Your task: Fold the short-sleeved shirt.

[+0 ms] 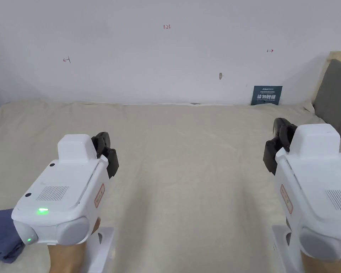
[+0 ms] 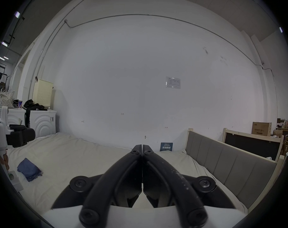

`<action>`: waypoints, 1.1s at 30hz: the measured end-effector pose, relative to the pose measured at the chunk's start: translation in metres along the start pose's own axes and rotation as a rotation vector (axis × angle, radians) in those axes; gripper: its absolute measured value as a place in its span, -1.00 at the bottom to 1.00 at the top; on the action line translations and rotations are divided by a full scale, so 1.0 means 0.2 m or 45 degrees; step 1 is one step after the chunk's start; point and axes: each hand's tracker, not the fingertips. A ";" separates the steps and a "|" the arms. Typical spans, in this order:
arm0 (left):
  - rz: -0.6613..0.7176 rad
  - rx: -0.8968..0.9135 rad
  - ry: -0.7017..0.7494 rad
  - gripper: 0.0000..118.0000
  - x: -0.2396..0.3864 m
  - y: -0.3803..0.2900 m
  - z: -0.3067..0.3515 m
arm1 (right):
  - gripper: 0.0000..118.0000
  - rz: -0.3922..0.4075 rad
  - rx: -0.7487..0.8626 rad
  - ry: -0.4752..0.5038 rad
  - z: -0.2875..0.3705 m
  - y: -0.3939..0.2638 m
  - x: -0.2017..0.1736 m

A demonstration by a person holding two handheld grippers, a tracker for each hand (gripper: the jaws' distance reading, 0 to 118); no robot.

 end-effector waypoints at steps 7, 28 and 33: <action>-0.007 0.004 0.005 -0.72 0.00 0.00 0.00 | -0.89 -0.002 -0.001 0.000 0.00 0.00 0.00; -0.025 0.060 0.019 1.00 0.02 -0.01 0.01 | 1.00 -0.023 -0.031 0.000 -0.01 -0.03 -0.01; -0.036 0.060 0.020 1.00 0.02 0.00 0.01 | 1.00 -0.021 -0.034 0.003 -0.01 -0.03 -0.01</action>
